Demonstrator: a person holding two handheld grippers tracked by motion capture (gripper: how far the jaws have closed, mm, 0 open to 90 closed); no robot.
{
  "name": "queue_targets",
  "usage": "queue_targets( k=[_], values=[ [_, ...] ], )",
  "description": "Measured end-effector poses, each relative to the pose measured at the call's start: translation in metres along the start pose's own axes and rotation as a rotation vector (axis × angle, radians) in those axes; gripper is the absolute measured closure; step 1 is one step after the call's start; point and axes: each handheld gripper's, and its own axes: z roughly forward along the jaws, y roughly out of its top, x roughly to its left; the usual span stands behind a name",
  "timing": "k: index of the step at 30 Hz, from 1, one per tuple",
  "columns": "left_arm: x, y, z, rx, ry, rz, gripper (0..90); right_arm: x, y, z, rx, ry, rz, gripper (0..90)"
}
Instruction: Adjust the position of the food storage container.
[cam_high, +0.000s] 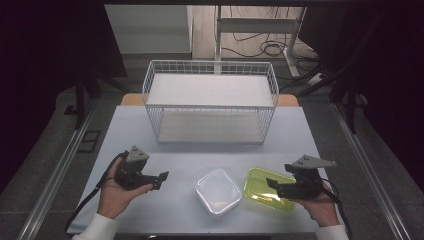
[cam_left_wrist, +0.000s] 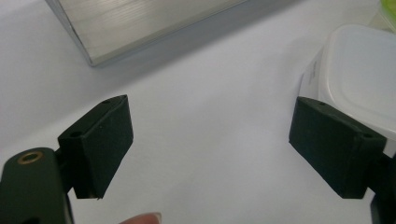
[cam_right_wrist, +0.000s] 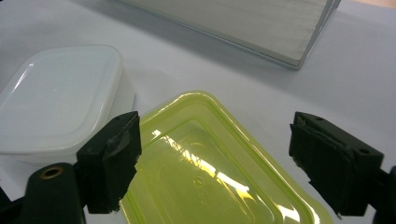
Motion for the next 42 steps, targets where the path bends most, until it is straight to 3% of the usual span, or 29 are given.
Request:
queue_targets(
  k=[5,15,23,28,33,35,42],
  values=[
    [0.0,0.0,0.002,0.003,-0.014,0.012,12.7,-0.001,0.0,-0.004,-0.003,0.008,0.0,21.7],
    [0.004,0.003,0.004,0.021,-0.021,-0.009,13.1,-0.002,0.003,-0.007,0.029,0.017,0.022,27.3],
    [0.002,-0.001,0.0,0.018,-0.016,-0.011,13.1,0.004,0.013,-0.008,0.052,0.067,0.018,30.6],
    [0.002,-0.004,-0.001,0.028,-0.016,-0.015,12.8,0.005,0.017,-0.007,0.083,0.079,-0.008,34.5],
    [0.004,-0.006,0.002,0.047,-0.019,-0.028,12.5,0.005,0.016,-0.004,0.132,0.121,-0.045,38.8],
    [0.005,-0.007,0.003,0.054,-0.021,-0.031,12.5,0.01,0.013,-0.002,0.18,0.156,-0.082,40.8],
    [0.006,-0.006,0.005,0.056,-0.032,-0.038,12.3,0.021,0.007,0.002,0.242,0.189,-0.135,47.8]
  ],
)
